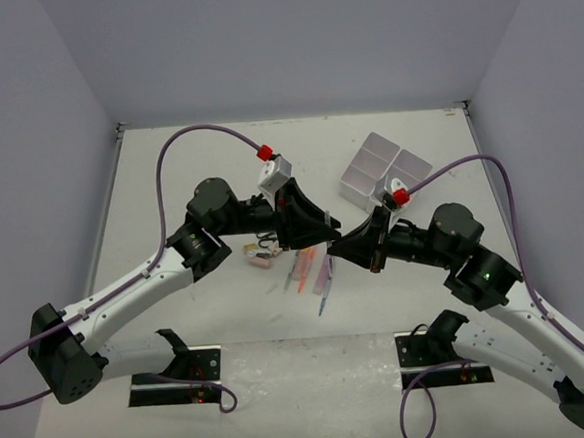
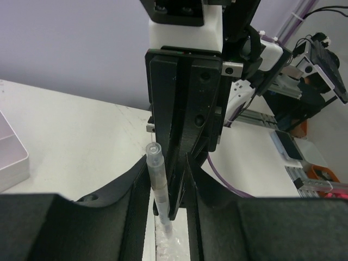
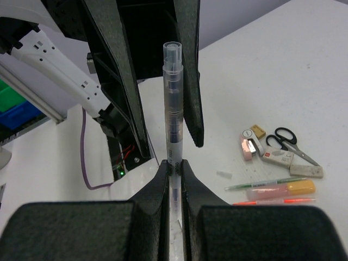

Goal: Sort the stationery into containers
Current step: Close the pen cap on the pen.

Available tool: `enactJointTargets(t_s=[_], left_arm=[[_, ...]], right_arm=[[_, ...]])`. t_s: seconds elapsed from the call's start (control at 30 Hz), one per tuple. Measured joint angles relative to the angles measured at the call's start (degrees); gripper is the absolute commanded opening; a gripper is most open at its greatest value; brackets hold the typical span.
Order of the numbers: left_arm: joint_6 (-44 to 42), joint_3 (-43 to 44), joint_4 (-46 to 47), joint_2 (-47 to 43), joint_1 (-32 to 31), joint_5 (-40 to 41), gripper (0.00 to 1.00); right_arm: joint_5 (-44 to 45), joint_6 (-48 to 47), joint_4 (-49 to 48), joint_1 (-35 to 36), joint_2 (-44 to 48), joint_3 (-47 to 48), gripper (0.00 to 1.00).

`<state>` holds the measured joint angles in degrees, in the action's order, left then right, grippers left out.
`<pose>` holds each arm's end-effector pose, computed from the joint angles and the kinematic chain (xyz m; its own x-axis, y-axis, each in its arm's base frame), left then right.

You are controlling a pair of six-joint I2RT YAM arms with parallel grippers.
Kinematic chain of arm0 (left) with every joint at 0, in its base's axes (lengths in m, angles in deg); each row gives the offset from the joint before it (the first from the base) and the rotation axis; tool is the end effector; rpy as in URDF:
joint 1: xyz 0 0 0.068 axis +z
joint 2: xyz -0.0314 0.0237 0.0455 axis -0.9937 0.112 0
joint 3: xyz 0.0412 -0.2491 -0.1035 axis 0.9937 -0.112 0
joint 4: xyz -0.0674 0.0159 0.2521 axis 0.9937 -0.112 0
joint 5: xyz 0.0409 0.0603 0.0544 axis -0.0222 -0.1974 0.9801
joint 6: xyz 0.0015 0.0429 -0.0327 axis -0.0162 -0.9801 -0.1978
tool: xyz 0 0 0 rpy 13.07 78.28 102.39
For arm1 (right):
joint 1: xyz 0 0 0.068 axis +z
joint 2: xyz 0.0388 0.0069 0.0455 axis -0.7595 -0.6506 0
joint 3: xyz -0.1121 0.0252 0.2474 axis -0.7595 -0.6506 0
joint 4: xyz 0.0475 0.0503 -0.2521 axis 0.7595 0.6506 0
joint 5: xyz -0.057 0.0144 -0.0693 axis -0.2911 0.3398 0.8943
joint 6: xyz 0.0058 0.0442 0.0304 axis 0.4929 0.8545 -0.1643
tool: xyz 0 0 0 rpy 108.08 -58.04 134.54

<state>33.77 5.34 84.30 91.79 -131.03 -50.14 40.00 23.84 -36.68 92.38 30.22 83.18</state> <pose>0.1669 -0.2191 0.3829 -0.4018 -0.0873 -0.9116 0.9146 -0.0873 -0.3947 0.1020 0.1183 0.3682 -0.3352 0.0616 -0.9401 -0.8871 0.3155 0.3370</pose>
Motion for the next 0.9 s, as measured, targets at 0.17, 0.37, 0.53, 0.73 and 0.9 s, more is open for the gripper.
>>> enactJointTargets(t_s=[0.17,0.37,0.53,0.73,0.9], left_arm=[[0.15,-0.28,-0.01,0.30,-0.20,-0.12,0.04],[0.44,-0.28,0.00,0.28,-0.20,0.11,0.00],[0.33,-0.27,-0.82,-0.19,-0.20,1.35,0.00],[0.22,-0.25,-0.79,-2.02,-0.27,1.57,0.00],[-0.07,-0.12,0.08,-2.41,-0.57,1.87,0.00]], right_arm=[[0.00,-0.01,-0.14,-0.08,0.00,0.63,0.00],[0.30,-0.04,-0.12,-0.07,-0.34,0.76,0.00],[0.19,-0.16,-0.47,-0.07,-0.98,0.77,0.50],[-3.57,-0.06,-2.57,-0.18,-4.62,0.77,0.46],[-7.81,1.05,-6.27,-0.14,-7.43,0.77,0.14]])
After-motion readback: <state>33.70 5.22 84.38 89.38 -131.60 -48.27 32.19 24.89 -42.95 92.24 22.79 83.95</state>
